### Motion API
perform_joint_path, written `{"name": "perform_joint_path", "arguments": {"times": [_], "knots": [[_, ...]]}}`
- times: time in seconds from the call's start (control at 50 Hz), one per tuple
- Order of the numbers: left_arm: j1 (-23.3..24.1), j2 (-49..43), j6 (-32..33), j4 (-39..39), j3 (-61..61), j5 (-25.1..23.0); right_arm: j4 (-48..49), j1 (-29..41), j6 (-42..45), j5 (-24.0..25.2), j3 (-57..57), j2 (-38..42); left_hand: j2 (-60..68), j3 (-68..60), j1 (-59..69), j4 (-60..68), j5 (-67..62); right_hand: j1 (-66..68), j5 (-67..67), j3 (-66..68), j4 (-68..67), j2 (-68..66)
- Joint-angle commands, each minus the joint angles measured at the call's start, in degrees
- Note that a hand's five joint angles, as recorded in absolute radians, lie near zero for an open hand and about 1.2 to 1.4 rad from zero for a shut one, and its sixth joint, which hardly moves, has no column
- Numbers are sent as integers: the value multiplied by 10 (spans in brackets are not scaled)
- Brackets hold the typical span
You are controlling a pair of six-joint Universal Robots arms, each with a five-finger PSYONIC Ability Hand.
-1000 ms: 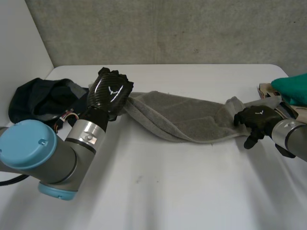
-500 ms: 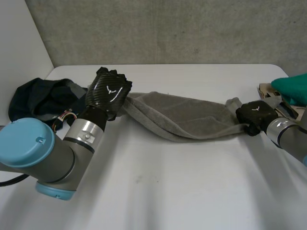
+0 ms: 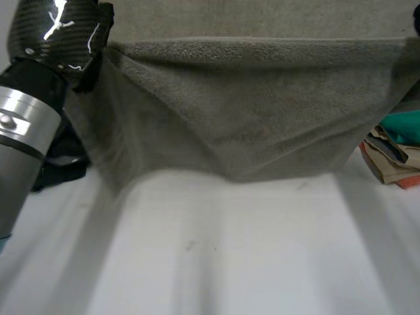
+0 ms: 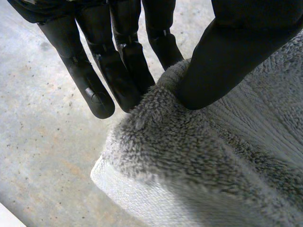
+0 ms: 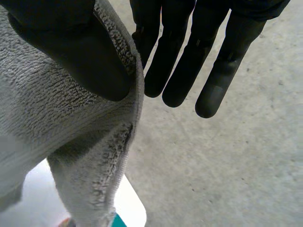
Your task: Fold the laundry.
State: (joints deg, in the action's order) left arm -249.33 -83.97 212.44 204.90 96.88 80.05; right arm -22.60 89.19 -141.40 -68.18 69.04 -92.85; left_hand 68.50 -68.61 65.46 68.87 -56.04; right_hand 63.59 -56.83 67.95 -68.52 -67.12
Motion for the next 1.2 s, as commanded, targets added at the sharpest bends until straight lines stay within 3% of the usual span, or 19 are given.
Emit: {"name": "perform_joint_path", "arguments": {"times": [0.02,0.18,0.24,0.38,0.48,0.5,0.58,0.7,0.94,1.06,1.2], "knots": [[-1,-28,-1,-116,-16,-20,-70,21,61,-31,12,22,115,-114,145,111,-140,164,-132,121,-115,-129],[-6,-194,23,-148,-56,-24,-61,106,149,-173,-4,196,115,-114,145,111,-140,164,-132,121,-115,-129],[-6,-247,46,-148,-94,-21,-33,115,150,-191,-27,245,115,-114,145,111,-140,164,-132,121,-115,-129],[-5,-365,99,-125,-264,-20,151,134,143,-202,-113,324,115,-114,145,111,-140,164,-132,121,-115,-129],[-6,-394,96,8,-372,-17,369,151,145,-214,-165,333,115,-114,145,111,-140,164,-132,121,-115,-129],[-5,-394,95,70,-389,-13,449,153,145,-218,-172,329,115,-114,145,111,-140,164,-132,121,-115,-129],[-5,-379,93,200,-397,6,580,159,146,-217,-174,320,115,-114,145,111,-140,164,-132,121,-115,-129],[-1,-352,87,220,-350,14,583,165,141,-215,-150,304,115,-114,145,111,-140,164,-132,121,-115,-129],[-4,-321,61,212,-131,11,580,164,104,-176,60,282,115,-114,145,111,-140,164,-132,121,-115,-129],[-6,-332,62,212,-51,8,563,155,104,-133,140,310,115,-114,145,111,-140,164,-132,121,-115,-129],[1,-353,64,212,30,8,517,150,104,-127,192,359,115,-114,145,111,-140,164,-132,121,-115,-129]]}}
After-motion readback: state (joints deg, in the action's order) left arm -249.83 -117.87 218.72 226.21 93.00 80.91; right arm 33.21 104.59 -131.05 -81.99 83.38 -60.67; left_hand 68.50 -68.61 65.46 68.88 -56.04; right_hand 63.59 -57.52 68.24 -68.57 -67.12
